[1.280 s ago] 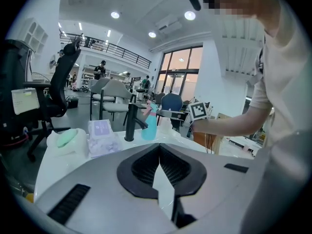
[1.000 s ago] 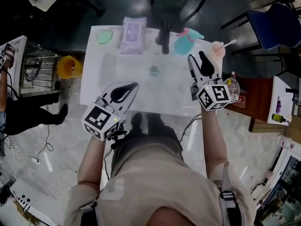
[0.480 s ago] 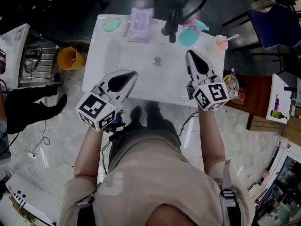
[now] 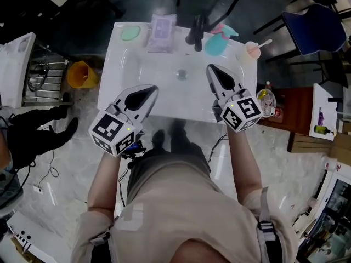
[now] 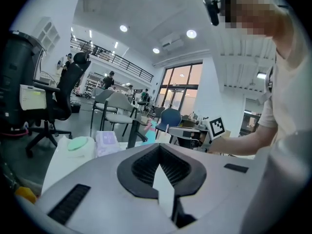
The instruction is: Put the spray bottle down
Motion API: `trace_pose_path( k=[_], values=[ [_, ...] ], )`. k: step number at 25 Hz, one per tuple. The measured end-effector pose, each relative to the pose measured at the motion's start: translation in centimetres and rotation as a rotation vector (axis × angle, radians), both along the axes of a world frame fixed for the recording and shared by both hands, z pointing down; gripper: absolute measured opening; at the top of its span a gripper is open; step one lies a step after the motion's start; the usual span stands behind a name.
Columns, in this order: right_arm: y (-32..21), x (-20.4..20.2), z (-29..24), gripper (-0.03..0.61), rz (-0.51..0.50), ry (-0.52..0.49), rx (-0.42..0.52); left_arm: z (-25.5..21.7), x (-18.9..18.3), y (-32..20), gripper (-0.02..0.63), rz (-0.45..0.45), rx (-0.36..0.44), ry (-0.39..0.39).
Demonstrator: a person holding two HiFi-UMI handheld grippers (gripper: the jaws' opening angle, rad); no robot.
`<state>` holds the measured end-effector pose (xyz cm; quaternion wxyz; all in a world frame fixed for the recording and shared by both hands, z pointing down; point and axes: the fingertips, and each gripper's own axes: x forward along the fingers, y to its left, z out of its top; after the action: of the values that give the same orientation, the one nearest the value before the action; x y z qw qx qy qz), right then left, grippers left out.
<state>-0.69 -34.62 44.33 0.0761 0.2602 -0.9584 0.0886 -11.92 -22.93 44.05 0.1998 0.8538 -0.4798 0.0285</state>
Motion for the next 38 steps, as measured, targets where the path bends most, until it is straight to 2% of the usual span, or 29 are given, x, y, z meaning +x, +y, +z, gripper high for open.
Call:
trace_pose_path(
  k=[3, 7, 12, 25, 38],
  values=[
    [0.5, 0.0, -0.1, 0.023, -0.003, -0.002, 0.001, 0.0, -0.3, 0.2, 0.009, -0.016, 0.012, -0.020],
    [0.7, 0.6, -0.3, 0.023, 0.010, -0.009, 0.000, -0.2, -0.2, 0.1, 0.009, -0.027, 0.049, -0.007],
    [1.0, 0.5, -0.7, 0.021, 0.032, -0.005, 0.024, -0.7, 0.5, 0.5, 0.009, 0.020, 0.089, 0.033],
    [4.7, -1.5, -1.7, 0.021, -0.062, -0.022, 0.020, -1.2, -0.7, 1.0, 0.009, -0.048, 0.103, 0.064],
    [8.7, -1.6, -2.8, 0.023, -0.108, -0.018, 0.066, -2.6, 1.0, 2.7, 0.009, 0.008, 0.141, 0.043]
  ],
)
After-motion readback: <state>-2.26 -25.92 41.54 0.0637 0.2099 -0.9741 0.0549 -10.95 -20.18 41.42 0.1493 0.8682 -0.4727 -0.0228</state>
